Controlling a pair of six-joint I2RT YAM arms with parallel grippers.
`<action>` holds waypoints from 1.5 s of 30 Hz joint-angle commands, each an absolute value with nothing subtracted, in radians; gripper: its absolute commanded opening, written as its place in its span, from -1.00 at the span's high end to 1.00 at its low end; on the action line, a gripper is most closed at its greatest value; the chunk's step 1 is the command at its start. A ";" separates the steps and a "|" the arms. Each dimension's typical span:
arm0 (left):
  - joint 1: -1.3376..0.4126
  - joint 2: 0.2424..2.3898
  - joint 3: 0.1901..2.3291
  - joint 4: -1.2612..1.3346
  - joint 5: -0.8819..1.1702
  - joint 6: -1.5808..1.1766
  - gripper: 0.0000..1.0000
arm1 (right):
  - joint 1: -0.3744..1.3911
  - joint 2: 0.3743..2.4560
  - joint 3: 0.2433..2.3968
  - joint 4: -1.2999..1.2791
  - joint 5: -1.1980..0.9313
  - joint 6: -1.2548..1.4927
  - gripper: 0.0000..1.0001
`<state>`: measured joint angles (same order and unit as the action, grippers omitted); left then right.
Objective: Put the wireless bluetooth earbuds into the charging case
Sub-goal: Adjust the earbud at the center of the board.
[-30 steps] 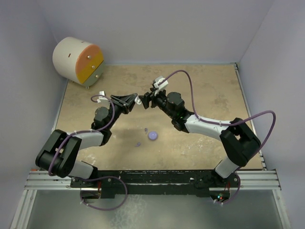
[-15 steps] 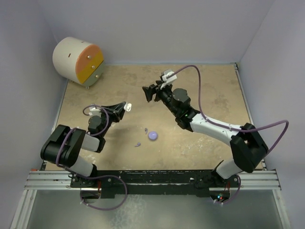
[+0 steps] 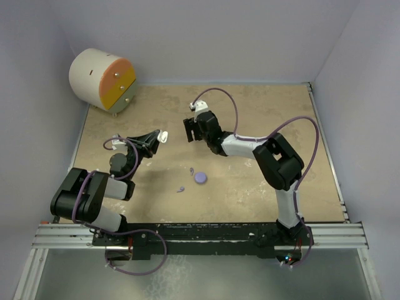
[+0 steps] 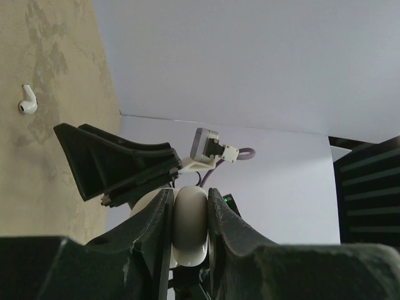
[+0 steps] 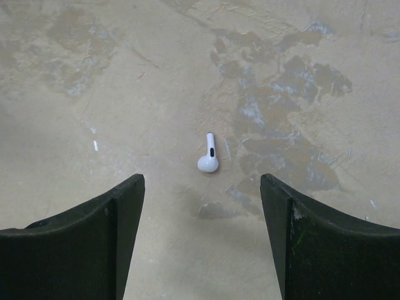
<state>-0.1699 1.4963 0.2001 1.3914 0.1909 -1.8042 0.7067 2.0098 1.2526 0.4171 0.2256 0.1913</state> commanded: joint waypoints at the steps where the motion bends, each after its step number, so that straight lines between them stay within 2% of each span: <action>1: -0.160 1.469 0.209 1.479 0.217 -1.824 1.00 | 0.711 2.024 1.372 0.384 0.278 0.193 -0.55; 16: -0.153 1.495 0.207 1.522 0.227 -1.838 1.00 | 0.709 2.156 1.479 0.316 0.305 0.188 -0.56; 24: -0.152 1.517 0.202 1.543 0.225 -1.842 1.00 | 0.670 2.164 1.487 0.359 0.135 0.171 -0.56; 45: -0.152 1.518 0.201 1.549 0.224 -1.848 1.00 | 0.639 2.241 1.543 0.354 -0.086 0.125 -0.51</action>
